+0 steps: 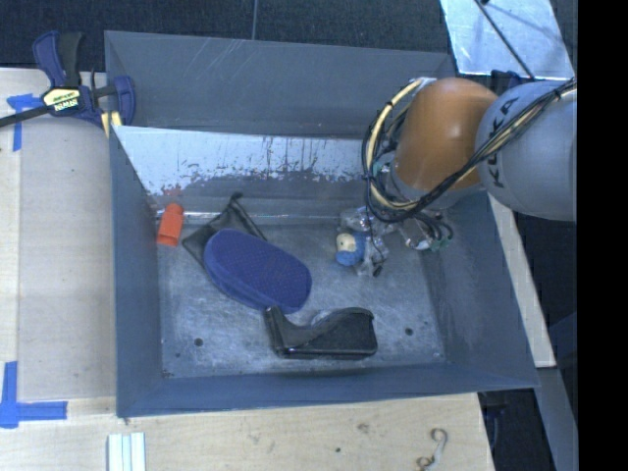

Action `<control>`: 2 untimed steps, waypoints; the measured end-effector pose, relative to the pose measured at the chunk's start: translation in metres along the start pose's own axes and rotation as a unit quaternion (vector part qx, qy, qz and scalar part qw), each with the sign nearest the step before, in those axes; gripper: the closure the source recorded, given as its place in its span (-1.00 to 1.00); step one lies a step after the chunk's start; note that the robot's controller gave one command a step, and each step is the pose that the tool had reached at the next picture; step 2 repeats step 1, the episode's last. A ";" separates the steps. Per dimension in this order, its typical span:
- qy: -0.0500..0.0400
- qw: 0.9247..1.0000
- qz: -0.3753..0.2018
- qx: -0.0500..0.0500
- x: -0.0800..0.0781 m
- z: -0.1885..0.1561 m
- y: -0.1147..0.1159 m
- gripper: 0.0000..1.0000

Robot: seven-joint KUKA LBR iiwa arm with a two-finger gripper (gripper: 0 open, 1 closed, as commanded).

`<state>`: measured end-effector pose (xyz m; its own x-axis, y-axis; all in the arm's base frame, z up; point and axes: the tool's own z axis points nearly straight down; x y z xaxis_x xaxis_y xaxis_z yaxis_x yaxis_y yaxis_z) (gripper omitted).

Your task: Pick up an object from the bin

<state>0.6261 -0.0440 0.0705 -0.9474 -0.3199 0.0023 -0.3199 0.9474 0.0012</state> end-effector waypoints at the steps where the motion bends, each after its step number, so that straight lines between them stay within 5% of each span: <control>1: -0.008 0.999 0.032 0.003 0.005 -0.222 0.001 1.00; 2: -0.008 0.999 0.032 0.003 0.005 -0.222 0.001 1.00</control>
Offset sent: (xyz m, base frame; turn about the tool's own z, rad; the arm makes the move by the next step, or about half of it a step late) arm -0.0069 0.0000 0.2158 0.0645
